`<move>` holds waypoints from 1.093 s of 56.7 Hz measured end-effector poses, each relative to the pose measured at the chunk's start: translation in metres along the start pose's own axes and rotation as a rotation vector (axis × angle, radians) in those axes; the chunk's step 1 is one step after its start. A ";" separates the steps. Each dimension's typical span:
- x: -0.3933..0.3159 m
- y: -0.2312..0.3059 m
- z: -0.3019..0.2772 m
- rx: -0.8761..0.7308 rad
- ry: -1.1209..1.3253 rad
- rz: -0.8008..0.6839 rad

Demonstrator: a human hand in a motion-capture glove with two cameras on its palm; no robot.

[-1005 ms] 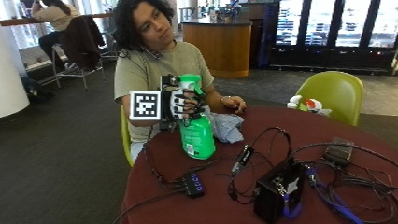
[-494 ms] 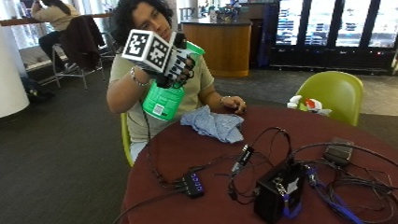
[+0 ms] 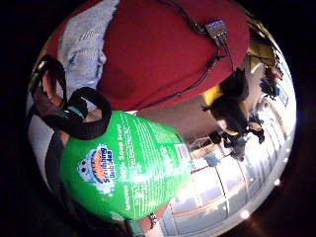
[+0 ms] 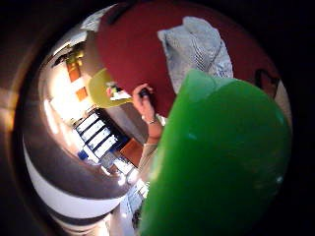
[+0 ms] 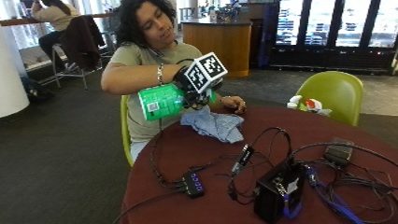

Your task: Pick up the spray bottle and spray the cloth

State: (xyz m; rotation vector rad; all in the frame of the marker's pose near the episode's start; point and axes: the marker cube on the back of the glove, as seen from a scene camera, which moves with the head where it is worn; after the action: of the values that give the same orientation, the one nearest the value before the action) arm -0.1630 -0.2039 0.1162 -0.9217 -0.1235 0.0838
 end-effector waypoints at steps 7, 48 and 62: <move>0.000 -0.023 0.016 -0.069 0.101 0.088; -0.049 0.002 -0.044 0.156 -0.146 -0.242; -0.118 -0.001 -0.072 0.409 -0.547 -0.665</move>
State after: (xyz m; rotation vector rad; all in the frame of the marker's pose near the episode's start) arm -0.2692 -0.2758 0.0658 -0.3951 -0.8808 -0.2528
